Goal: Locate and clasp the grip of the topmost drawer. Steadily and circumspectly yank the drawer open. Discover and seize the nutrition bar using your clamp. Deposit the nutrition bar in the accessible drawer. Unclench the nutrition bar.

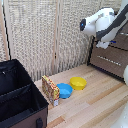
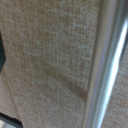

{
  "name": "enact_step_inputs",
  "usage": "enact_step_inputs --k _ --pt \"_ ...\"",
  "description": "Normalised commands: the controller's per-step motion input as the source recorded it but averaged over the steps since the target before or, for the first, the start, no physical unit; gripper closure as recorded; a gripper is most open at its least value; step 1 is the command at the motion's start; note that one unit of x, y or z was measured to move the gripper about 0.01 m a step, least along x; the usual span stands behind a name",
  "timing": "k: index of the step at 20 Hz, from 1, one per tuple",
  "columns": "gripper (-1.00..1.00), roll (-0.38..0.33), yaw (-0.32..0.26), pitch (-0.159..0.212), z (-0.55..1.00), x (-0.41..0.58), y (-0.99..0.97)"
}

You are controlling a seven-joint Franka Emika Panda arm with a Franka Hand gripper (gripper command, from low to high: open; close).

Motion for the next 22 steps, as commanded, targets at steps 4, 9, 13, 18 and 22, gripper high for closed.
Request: enact_step_inputs --k 4,9,13,18,22 --pt "1.0 0.0 0.0 0.0 0.0 -0.043 -0.02" --pt "1.0 0.0 0.0 0.0 0.0 -0.11 0.0" --pt "1.0 0.023 -0.022 0.0 0.04 -0.01 0.05" --pt "1.0 0.064 -0.042 0.003 -0.03 0.039 0.51" --pt "1.0 0.0 -0.061 0.0 -0.23 0.166 0.95"
